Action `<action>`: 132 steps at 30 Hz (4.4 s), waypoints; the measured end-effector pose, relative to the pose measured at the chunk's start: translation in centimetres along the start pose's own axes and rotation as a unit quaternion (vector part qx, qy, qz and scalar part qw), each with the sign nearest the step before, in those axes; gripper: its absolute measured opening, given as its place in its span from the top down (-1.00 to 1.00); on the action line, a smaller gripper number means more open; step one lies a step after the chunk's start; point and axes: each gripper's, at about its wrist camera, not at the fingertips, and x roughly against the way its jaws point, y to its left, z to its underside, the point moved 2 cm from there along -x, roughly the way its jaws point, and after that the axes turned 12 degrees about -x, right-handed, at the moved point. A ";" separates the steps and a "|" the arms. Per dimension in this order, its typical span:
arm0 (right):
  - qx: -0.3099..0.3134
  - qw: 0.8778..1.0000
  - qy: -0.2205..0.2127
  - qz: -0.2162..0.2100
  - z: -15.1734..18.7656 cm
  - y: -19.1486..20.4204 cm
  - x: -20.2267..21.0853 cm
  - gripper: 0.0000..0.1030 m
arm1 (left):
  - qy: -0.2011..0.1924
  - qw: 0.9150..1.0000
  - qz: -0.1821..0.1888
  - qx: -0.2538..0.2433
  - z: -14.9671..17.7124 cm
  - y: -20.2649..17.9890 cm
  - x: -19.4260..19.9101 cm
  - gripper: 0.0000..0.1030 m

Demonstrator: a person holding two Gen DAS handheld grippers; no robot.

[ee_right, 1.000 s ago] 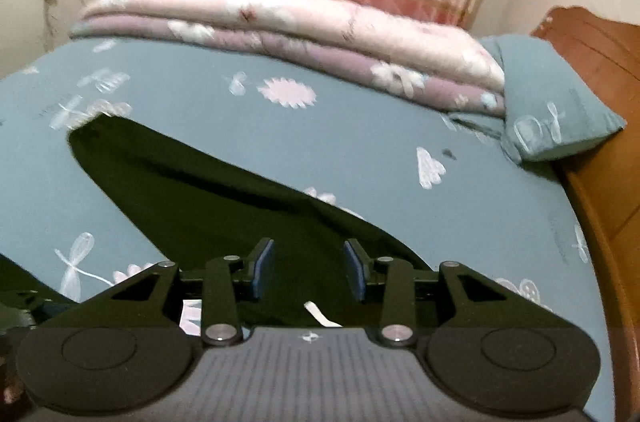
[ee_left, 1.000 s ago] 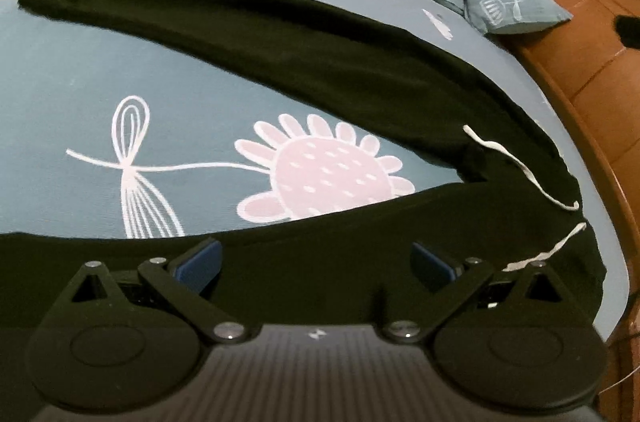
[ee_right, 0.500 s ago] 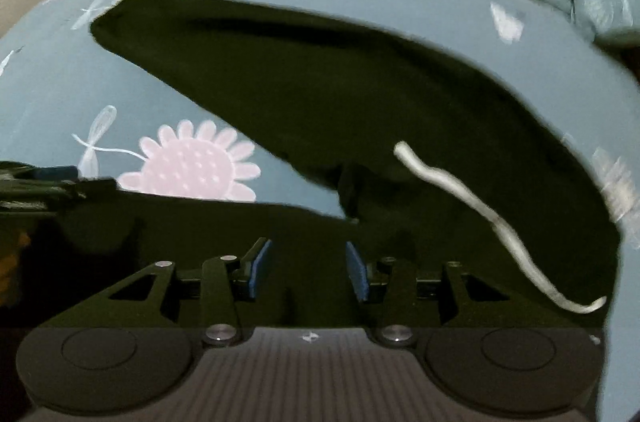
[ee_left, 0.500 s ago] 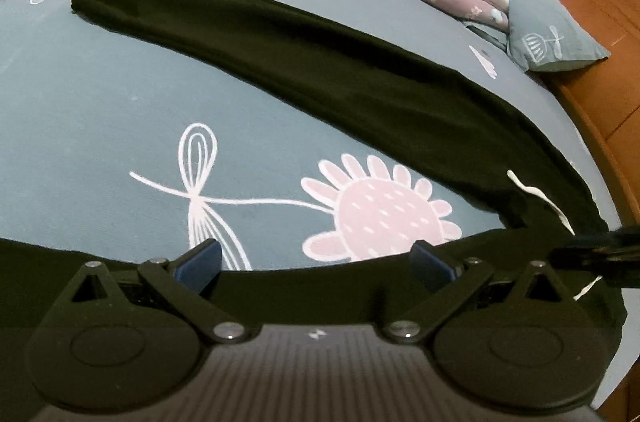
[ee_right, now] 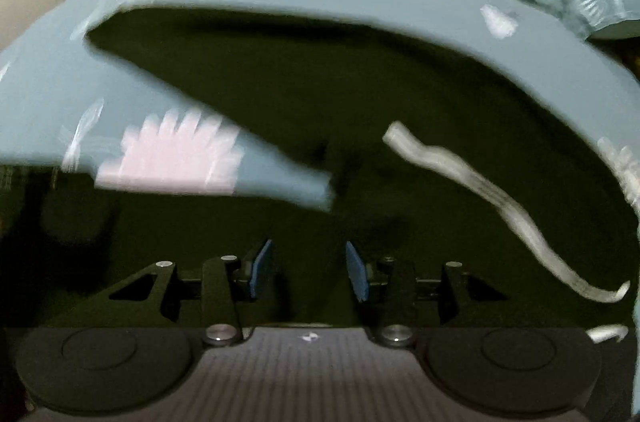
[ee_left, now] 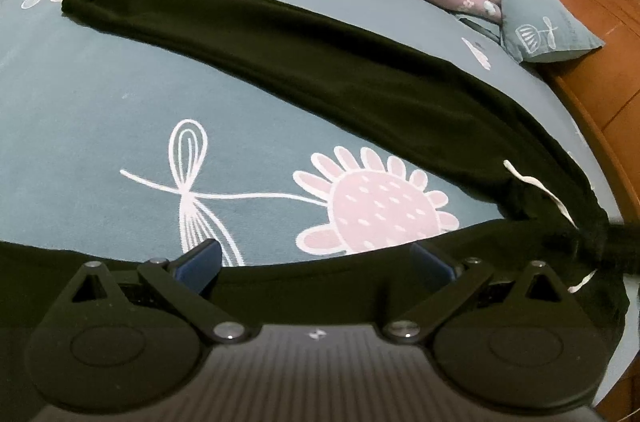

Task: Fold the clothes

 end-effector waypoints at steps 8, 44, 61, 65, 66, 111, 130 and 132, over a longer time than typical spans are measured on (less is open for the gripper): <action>0.080 0.990 0.065 0.100 -3.1 2.6 -5.5 0.08 | 0.010 1.000 -0.004 -0.002 0.0 0.4 -0.7 -0.94; -0.111 0.992 0.003 0.067 -4.7 -1.7 -3.6 0.52 | 0.009 1.000 -0.012 -0.017 0.2 0.0 -0.7 -0.94; -0.025 0.998 0.021 0.063 -0.1 0.5 -1.6 0.52 | 0.011 0.999 -0.023 -0.035 0.4 -0.6 -0.9 -0.94; -0.048 0.996 0.039 0.065 -0.1 0.3 -4.6 0.50 | 0.011 0.999 -0.023 -0.036 0.4 -0.7 -0.9 -0.94; -0.036 0.996 0.048 0.068 -0.1 0.5 -4.8 0.49 | 0.011 0.999 -0.022 -0.036 0.4 -0.6 -0.9 -0.94; -0.140 0.990 -0.002 -0.001 -3.9 -2.0 -3.8 0.59 | 0.007 0.999 -0.018 -0.038 0.5 -0.7 -1.1 -0.95; -0.002 1.000 -0.015 -0.019 -3.6 3.9 0.8 0.06 | -0.020 0.999 -0.033 -0.010 -0.3 0.6 0.3 -0.95; 0.023 0.999 -0.026 -0.017 -5.9 5.5 1.4 0.06 | -0.027 0.999 -0.041 -0.007 -0.5 1.1 0.6 -0.95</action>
